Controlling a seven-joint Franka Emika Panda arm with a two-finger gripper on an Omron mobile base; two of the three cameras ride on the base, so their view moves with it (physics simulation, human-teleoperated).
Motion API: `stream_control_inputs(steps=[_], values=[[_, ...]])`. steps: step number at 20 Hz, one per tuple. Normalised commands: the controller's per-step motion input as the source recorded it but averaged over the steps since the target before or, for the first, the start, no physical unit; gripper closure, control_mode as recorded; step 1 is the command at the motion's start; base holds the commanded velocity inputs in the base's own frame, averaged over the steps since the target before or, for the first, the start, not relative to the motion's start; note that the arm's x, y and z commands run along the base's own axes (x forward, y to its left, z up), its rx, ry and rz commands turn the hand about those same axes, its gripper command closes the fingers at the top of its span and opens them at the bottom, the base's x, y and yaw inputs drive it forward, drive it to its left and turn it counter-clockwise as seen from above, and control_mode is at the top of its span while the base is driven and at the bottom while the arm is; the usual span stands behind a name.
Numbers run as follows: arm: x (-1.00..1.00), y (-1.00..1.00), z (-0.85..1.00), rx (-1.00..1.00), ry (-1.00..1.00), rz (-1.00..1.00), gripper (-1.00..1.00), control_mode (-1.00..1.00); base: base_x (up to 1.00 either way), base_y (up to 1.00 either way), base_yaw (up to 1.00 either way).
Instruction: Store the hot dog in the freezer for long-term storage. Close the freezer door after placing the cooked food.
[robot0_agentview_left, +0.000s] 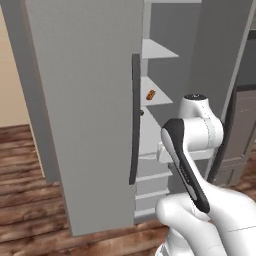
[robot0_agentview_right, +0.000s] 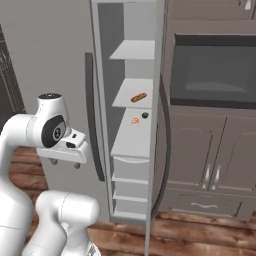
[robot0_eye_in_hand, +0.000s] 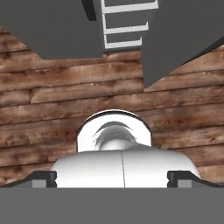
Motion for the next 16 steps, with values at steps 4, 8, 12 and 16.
stream_control_inputs(steps=[4, 8, 12, 16], values=[[0.0, 0.0, 0.0, 0.0, 0.0, 0.0, -1.0, 1.0, -0.37, -0.22, -0.08], [0.0, 0.0, 0.0, 0.0, 0.0, 0.0, -1.0, 1.0, -0.22, -0.34, -0.09], [0.0, 0.0, 0.0, 0.0, 0.0, 0.0, -1.0, 1.0, -0.06, -0.42, -0.02], [0.0, 0.0, 0.0, 0.0, 0.0, 0.0, -1.0, 1.0, 0.0, -0.57, 0.01]])
